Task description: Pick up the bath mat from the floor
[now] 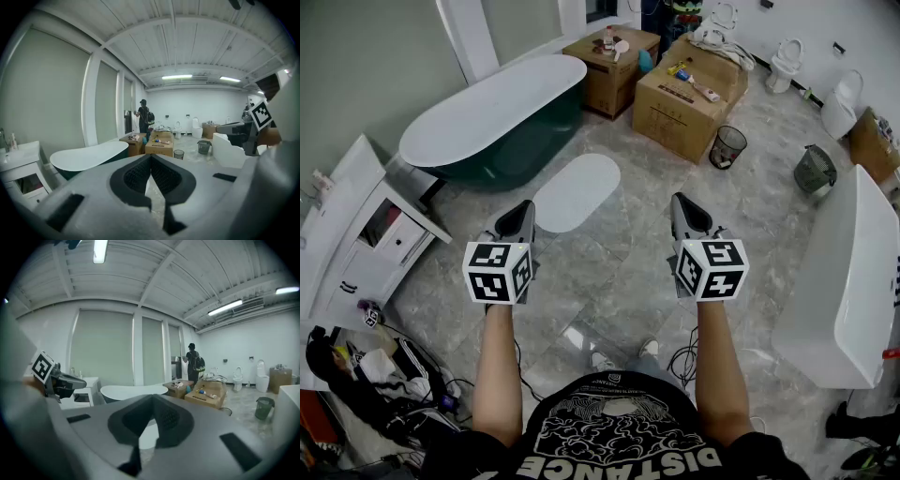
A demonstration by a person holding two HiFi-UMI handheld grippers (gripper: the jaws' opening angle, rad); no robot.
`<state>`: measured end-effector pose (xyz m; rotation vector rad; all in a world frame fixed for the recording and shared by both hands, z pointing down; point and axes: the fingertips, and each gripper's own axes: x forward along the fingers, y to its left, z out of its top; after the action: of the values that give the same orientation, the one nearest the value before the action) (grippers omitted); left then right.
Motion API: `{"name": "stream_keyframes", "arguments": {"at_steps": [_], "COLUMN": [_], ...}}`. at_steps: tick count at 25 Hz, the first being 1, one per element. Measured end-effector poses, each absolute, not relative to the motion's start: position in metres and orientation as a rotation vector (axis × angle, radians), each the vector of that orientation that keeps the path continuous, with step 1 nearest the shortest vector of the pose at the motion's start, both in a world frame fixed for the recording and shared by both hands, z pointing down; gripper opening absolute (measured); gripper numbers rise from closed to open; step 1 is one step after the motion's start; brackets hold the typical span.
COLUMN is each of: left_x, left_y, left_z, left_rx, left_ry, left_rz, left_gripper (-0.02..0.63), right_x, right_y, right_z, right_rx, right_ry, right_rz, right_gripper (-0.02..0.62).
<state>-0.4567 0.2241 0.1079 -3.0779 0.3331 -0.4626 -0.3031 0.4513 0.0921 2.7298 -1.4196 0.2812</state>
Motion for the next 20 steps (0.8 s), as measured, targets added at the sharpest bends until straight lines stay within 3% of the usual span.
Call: {"name": "stream_keyframes", "arguments": {"at_steps": [8,20], "left_x": [-0.447,-0.384], "left_y": [0.21,0.188], "left_z": [0.117,0.125], "left_rx": [-3.078,-3.086], "left_ry": [0.337,0.405], "left_rz": [-0.456,-0.438], "left_gripper": [0.02,0.103], "right_x": [-0.295,-0.221], "right_y": [0.443,0.425], "right_z": [0.094,0.113], "right_rx": [2.742,2.742], "right_ry": [-1.414,-1.464], "right_rz": [0.271,0.3], "right_gripper": [0.006,0.083]}}
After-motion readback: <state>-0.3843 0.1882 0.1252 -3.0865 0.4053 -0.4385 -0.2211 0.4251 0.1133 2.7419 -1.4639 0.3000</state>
